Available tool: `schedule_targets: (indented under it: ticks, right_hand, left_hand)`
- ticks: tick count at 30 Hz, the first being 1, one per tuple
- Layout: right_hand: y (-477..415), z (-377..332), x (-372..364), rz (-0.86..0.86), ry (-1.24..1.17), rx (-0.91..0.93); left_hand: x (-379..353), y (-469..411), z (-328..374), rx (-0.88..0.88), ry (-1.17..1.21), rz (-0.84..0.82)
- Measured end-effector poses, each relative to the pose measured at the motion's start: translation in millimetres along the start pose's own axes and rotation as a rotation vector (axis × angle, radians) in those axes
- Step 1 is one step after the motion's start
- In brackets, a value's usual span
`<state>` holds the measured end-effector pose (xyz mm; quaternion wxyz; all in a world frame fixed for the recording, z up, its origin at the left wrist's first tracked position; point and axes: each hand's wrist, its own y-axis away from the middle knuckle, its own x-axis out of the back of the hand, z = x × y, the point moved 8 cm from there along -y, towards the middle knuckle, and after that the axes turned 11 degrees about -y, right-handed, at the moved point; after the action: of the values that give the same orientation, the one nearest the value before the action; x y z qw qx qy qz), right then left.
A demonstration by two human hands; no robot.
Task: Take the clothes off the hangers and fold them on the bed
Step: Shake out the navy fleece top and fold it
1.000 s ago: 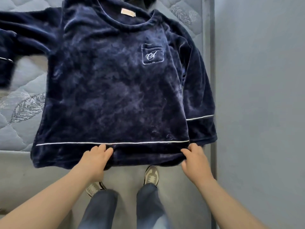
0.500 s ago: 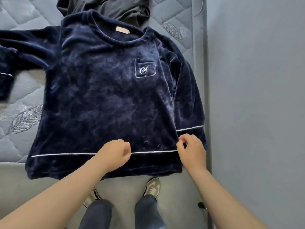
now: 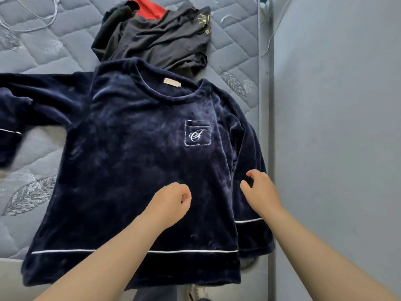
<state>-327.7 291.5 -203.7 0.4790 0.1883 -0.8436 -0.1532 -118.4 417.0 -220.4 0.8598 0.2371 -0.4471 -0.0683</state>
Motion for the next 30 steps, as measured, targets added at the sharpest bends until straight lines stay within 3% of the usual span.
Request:
schedule_targets:
  ticks: [7,14,19,24,27,30]
  right_hand:
    - [-73.7,-16.9,6.9,0.010,-0.119,-0.110]
    - [-165.9,1.8,-3.4,-0.066,-0.362,-0.210]
    - [-202.6,7.3,9.6,-0.109,-0.385,-0.095]
    - [-252.8,1.3,96.5,0.135,-0.348,0.064]
    - [-279.5,-9.6,104.6,0.033,-0.214,0.130]
    - [-292.6,-0.1,83.2,-0.156,-0.182,0.003]
  left_hand:
    - [27.1,-44.1,-5.5,0.024,0.051,0.037]
    - [11.1,-106.8,24.2,0.172,0.201,0.084]
    - [-2.3,-149.7,51.9,0.363,0.158,0.140]
    - [-10.2,-165.7,54.4,0.568,-0.049,0.102]
    - [-15.3,-170.0,56.1,0.606,-0.126,0.075]
    - [-21.6,-171.9,56.2,0.616,-0.206,0.017]
